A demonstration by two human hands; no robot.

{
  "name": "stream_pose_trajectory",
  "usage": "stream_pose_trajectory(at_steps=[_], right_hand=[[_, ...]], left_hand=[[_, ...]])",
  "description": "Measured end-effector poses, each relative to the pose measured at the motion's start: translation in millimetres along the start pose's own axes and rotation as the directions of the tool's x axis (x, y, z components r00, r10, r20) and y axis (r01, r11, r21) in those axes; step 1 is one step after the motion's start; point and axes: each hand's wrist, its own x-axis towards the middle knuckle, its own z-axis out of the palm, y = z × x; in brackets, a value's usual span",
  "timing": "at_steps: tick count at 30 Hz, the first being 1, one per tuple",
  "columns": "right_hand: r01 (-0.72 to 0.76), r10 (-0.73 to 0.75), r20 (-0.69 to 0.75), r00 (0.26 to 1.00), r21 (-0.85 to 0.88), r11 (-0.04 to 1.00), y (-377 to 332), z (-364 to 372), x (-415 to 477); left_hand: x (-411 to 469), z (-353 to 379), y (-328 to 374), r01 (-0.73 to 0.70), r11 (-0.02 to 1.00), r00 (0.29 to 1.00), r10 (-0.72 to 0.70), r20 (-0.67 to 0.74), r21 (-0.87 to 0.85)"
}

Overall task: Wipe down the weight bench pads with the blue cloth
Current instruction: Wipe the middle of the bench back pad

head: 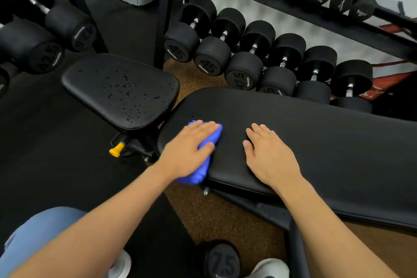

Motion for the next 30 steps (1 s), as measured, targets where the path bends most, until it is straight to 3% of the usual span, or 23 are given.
stream_pose_trajectory(at_steps=[4,7,9,12,14,16,19,21,23,27,29,30], right_hand=[[-0.012,0.017,0.024,1.0,-0.174,0.985,25,-24,1],[-0.088,0.092,0.084,0.992,-0.057,0.995,46,-30,-1],[-0.063,0.066,0.08,0.995,-0.039,0.997,49,-27,-4],[-0.052,0.054,0.059,0.997,-0.031,0.998,49,-25,-7],[-0.067,0.063,0.066,0.996,0.059,0.996,51,-25,-6],[-0.096,0.088,0.048,0.995,0.22,0.971,57,-33,-7],[-0.145,0.166,-0.017,0.986,0.407,0.902,67,-48,-15],[-0.149,0.182,-0.048,0.982,0.389,0.909,76,-52,-20],[-0.161,0.207,-0.069,0.976,0.411,0.897,82,-53,-22],[-0.234,0.366,-0.099,0.925,0.611,0.756,87,-61,-25],[-0.251,0.46,-0.113,0.881,0.712,0.656,84,-70,-27],[-0.255,0.511,-0.124,0.85,0.753,0.607,81,-75,-30]], left_hand=[[25,-13,-39,0.233,0.972,0.971,-0.233,-0.057,-0.007],[23,-5,-27,0.288,0.957,0.957,-0.285,-0.063,0.044],[13,0,5,0.233,0.971,0.972,-0.231,-0.041,0.05],[-17,22,78,0.006,0.999,1.0,-0.006,-0.017,0.043],[-31,29,99,-0.088,0.996,0.996,0.088,0.004,0.032],[-19,26,81,-0.075,0.997,0.995,0.073,0.067,0.018],[28,13,36,0.076,0.997,0.995,-0.076,0.059,-0.012],[52,12,34,0.211,0.977,0.976,-0.211,0.053,0.013],[54,22,58,0.268,0.961,0.963,-0.269,0.005,0.064],[29,70,155,0.086,0.994,0.996,-0.085,-0.01,0.063],[36,90,190,0.115,0.993,0.993,-0.115,0.009,-0.006],[43,91,198,0.184,0.973,0.983,-0.184,0.009,-0.136]])
